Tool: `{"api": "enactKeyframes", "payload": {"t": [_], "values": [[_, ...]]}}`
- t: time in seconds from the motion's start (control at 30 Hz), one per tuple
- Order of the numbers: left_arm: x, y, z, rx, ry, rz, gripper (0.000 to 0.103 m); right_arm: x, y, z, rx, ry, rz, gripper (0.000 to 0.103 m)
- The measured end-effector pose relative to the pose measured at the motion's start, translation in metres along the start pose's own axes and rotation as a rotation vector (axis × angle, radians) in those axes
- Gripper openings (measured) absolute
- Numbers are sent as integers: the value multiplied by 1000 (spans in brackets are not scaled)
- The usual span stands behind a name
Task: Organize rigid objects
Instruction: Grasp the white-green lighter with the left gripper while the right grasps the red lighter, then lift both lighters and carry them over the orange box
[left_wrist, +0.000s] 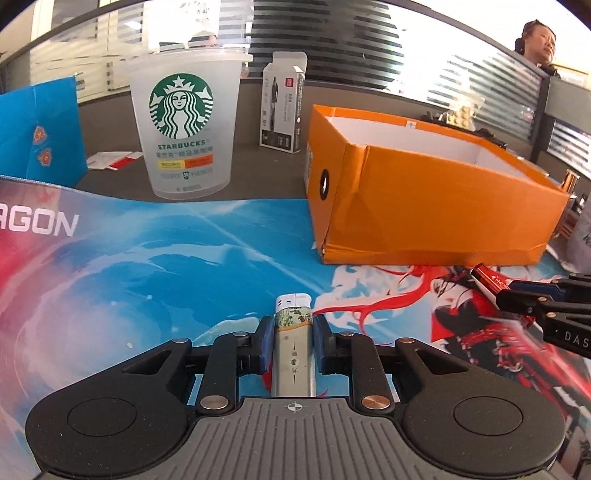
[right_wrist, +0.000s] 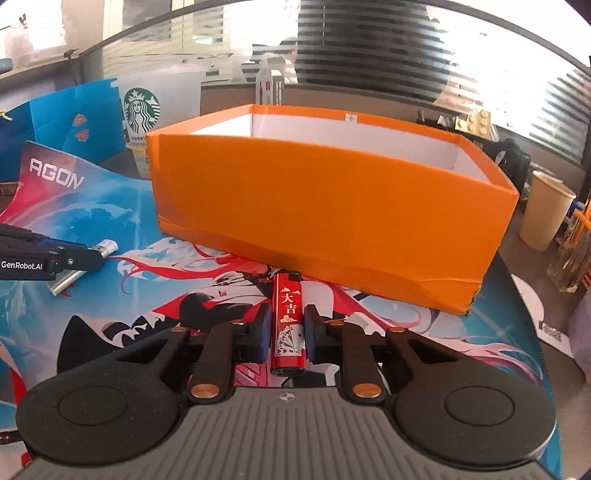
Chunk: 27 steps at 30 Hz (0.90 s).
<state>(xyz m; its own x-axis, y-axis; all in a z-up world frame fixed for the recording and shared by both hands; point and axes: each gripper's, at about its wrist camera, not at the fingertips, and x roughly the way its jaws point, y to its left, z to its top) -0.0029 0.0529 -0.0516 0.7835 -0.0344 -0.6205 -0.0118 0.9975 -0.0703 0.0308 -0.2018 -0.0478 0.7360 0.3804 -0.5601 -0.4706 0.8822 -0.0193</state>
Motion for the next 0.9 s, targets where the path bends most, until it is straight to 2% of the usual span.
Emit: {"api": "enactKeyframes", "payload": {"t": [0.4, 0.9], "values": [[-23, -8, 22, 13, -71, -35, 20, -23, 19, 15, -41, -54, 29, 17], [-60, -26, 66, 60, -200, -64, 21, -53, 15, 47, -43, -159, 22, 17]]}}
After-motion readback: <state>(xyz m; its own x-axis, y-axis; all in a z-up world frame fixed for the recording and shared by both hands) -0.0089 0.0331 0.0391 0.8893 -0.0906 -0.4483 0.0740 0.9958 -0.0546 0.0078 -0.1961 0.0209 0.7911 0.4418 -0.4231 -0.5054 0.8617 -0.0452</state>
